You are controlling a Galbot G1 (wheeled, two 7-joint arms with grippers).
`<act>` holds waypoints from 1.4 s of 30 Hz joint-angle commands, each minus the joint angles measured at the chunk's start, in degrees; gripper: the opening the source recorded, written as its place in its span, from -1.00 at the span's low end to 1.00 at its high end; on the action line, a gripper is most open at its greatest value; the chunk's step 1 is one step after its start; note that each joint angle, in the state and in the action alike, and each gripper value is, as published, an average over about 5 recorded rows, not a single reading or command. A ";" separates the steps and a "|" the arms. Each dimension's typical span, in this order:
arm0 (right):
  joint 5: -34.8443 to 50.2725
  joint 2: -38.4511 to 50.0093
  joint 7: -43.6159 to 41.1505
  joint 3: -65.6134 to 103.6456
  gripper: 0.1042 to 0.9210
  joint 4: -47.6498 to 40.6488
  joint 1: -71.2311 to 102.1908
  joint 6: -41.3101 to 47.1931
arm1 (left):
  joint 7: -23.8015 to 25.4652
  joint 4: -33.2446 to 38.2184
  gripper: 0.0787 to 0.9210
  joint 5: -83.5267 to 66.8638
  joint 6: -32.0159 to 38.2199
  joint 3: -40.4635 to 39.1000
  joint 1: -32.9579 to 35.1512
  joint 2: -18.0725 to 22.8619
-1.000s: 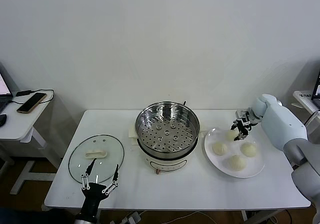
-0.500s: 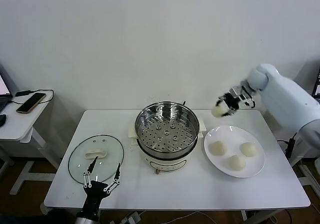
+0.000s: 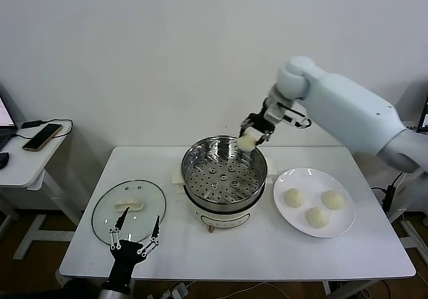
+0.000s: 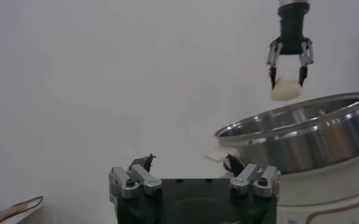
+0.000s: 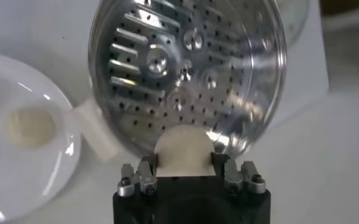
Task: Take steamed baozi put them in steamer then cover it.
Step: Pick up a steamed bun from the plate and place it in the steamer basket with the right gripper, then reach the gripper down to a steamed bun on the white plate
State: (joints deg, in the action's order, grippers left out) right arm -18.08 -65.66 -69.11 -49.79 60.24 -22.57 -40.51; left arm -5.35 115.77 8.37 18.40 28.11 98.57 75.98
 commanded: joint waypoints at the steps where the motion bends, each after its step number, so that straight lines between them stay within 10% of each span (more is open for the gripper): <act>1: -11.93 -9.48 1.97 0.29 0.28 -6.38 3.29 -6.51 | -0.03 0.14 0.77 -0.24 0.08 0.16 -0.04 -0.06; 22: -17.37 -16.94 5.02 2.79 0.28 -17.68 6.89 -8.26 | -0.22 -0.11 0.77 -0.87 0.41 0.36 -0.65 -0.31; 30: -16.14 -15.52 4.40 3.06 0.65 -16.30 6.32 -7.83 | -0.29 0.09 0.77 -0.88 0.27 0.35 -0.73 -0.16; 42: 13.32 3.89 -7.71 -2.48 0.76 1.59 -4.56 13.16 | -0.30 -0.02 0.77 -0.72 -0.54 0.25 -1.61 -0.27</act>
State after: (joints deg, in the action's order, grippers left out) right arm -23.35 -73.63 -70.09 -49.02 52.47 -20.83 -44.67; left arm -5.68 115.88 7.51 18.20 28.49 97.46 75.79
